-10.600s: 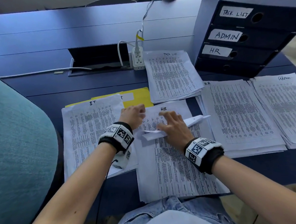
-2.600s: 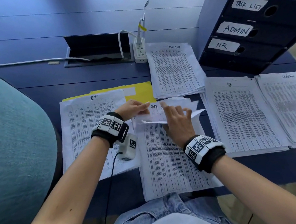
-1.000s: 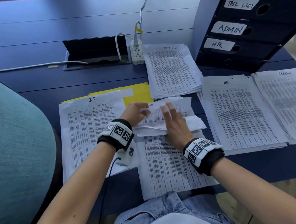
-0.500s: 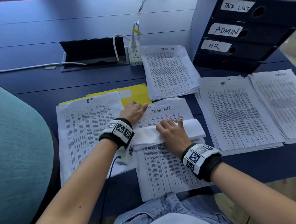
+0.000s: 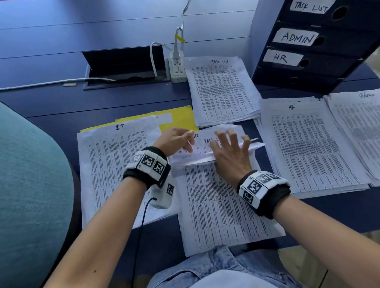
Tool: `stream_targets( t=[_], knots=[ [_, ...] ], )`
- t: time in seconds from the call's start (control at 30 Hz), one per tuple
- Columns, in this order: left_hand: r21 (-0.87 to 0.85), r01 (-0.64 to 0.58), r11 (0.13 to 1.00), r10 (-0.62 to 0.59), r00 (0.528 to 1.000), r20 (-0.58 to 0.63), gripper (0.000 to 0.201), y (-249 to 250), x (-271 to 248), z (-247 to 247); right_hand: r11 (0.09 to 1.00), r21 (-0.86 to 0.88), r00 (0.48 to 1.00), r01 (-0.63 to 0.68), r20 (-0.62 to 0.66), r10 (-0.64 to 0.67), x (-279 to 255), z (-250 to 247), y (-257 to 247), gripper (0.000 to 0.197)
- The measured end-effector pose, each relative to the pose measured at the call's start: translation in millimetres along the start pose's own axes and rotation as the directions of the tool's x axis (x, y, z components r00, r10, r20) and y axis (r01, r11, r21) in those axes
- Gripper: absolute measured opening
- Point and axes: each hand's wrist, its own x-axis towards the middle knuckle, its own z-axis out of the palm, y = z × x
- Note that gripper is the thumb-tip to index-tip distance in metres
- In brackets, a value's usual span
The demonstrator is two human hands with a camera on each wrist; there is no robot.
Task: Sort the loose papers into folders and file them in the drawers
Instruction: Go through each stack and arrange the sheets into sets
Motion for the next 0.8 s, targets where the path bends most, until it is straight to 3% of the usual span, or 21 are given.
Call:
stream_targets(
  t=[0.1,0.17,0.3,0.43,0.53,0.6,0.67,0.73,0.77,0.8],
  knots=[
    [0.214,0.077,0.974,-0.063,0.995,-0.071,0.029,-6.9,8.6,2.8,0.993,0.054,0.984,0.107,0.136,-0.113,-9.0,-3.2,1.6,0.055],
    [0.358,0.142,0.923,-0.121,0.989,-0.079,0.030,-13.5,13.1,7.5,0.991,0.084,0.980,0.103,0.160,-0.115,-16.7,-2.5,1.9,0.054],
    [0.474,0.166,0.865,-0.146,0.986,-0.079,0.029,-13.5,13.3,14.8,0.990,0.098,0.962,0.100,0.244,-0.122,-27.4,0.4,1.2,0.057],
    [0.455,0.115,0.883,-0.107,0.993,-0.045,0.011,-12.0,12.3,16.1,0.982,0.183,0.974,0.046,0.209,-0.085,-20.3,3.3,2.4,0.061],
    [0.366,0.040,0.930,-0.070,0.995,0.068,0.025,-6.6,7.5,13.1,0.974,0.225,0.984,-0.029,0.177,-0.012,-7.5,-0.5,5.0,0.083],
    [0.305,0.005,0.952,-0.043,0.992,0.116,0.037,0.4,2.8,8.9,0.983,0.181,0.986,-0.041,0.168,0.010,-2.9,-3.3,4.8,0.079],
    [0.207,0.033,0.978,-0.053,0.994,0.096,0.041,2.1,1.6,5.2,0.996,0.084,0.997,-0.022,0.081,0.015,-3.3,1.0,1.6,0.066],
    [0.166,0.076,0.983,-0.080,0.997,0.019,0.047,-1.1,5.0,2.6,0.998,0.057,0.999,-0.040,-0.020,0.041,-6.2,4.8,0.1,0.074],
    [0.190,0.094,0.977,-0.090,0.996,-0.026,0.045,-4.7,8.6,2.8,0.999,0.032,0.999,-0.015,-0.028,0.016,-8.4,5.9,0.0,0.077],
    [0.239,0.107,0.965,-0.095,0.994,-0.060,0.042,-8.1,11.8,3.4,1.000,0.018,0.999,0.015,0.044,-0.016,-12.4,5.4,-1.6,0.075]
  ],
)
